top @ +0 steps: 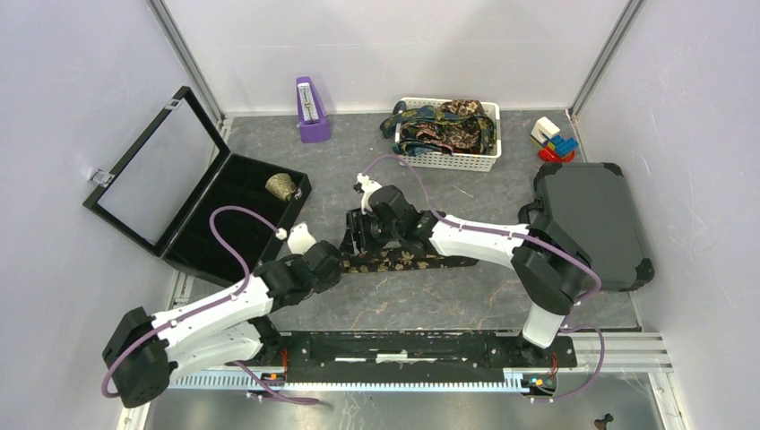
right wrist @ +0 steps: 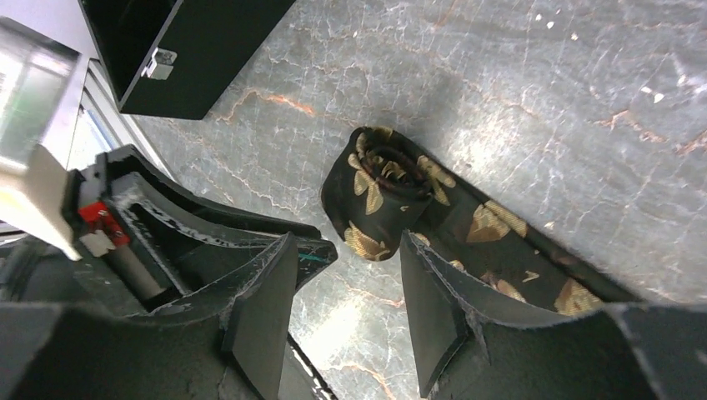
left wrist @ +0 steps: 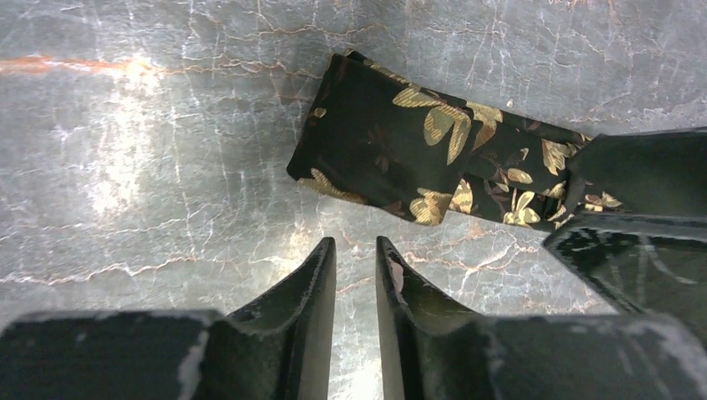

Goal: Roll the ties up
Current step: Roll the tie at the center of the board.

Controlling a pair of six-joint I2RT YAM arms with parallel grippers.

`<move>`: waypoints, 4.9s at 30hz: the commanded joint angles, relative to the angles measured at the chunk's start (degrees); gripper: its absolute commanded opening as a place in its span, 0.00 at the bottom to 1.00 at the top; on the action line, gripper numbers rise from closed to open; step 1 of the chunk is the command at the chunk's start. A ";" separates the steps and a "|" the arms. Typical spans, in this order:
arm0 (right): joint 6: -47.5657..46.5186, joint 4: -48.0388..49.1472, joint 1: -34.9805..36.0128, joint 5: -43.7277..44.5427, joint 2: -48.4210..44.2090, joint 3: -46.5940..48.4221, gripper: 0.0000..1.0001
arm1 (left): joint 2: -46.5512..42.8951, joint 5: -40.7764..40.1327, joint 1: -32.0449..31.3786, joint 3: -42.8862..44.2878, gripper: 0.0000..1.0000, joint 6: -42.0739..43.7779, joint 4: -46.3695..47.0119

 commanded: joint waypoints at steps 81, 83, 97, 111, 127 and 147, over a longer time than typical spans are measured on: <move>4.78 10.65 -0.35 2.14 8.12 -5.99 0.41 | -0.49 35.72 29.26 -12.90 0.69 28.02 37.05; 4.80 10.66 -0.47 1.97 8.25 -5.91 0.41 | 1.59 36.01 29.26 -13.07 0.68 27.54 38.27; 4.89 11.01 -1.09 0.90 8.82 -5.75 0.41 | 5.05 37.27 29.39 -16.12 0.63 25.74 46.67; 4.70 10.82 -1.62 0.36 8.78 -5.57 0.41 | 11.91 39.91 29.35 -17.18 0.51 23.80 55.54; 1.92 7.64 -2.05 -0.56 3.91 -4.48 0.47 | 7.16 37.12 29.27 -15.26 0.27 26.04 46.32; 2.09 8.14 -1.35 1.77 -3.06 -7.34 0.45 | -4.51 27.28 28.65 -10.90 0.21 26.46 22.56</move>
